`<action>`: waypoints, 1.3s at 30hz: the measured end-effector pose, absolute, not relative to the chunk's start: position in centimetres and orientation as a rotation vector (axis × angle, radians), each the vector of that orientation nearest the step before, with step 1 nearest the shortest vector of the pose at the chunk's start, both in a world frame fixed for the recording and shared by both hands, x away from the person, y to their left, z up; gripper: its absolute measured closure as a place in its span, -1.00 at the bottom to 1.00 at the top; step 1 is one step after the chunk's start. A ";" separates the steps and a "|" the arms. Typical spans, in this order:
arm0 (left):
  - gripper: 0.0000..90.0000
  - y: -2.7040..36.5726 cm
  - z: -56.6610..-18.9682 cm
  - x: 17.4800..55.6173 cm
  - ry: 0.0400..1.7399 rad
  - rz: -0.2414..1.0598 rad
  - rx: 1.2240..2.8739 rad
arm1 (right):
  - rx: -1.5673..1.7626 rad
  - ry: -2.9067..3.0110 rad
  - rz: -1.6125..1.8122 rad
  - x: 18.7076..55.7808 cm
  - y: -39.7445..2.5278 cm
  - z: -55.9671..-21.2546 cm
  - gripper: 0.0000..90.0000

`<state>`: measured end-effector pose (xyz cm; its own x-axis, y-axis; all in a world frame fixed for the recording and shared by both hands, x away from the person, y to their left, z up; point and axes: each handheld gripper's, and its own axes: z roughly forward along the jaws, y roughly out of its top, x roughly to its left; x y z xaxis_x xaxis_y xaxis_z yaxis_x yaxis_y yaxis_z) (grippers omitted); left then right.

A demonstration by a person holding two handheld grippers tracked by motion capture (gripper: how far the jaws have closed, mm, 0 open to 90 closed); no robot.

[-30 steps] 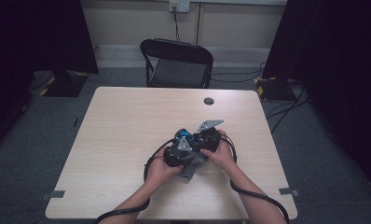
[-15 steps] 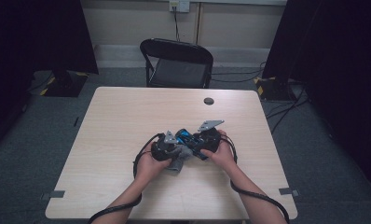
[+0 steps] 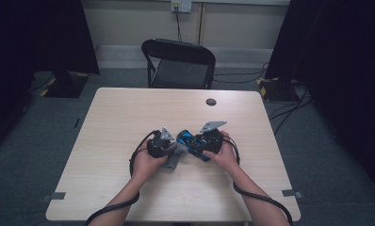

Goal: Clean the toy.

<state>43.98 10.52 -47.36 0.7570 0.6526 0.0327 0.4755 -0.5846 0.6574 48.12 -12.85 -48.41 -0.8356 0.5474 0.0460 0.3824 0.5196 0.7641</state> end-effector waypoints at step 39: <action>0.68 14.2 -44.1 43.1 0.862 0.413 2.206 | 0.800 2.555 1.222 47.9 -13.2 -48.5 -0.04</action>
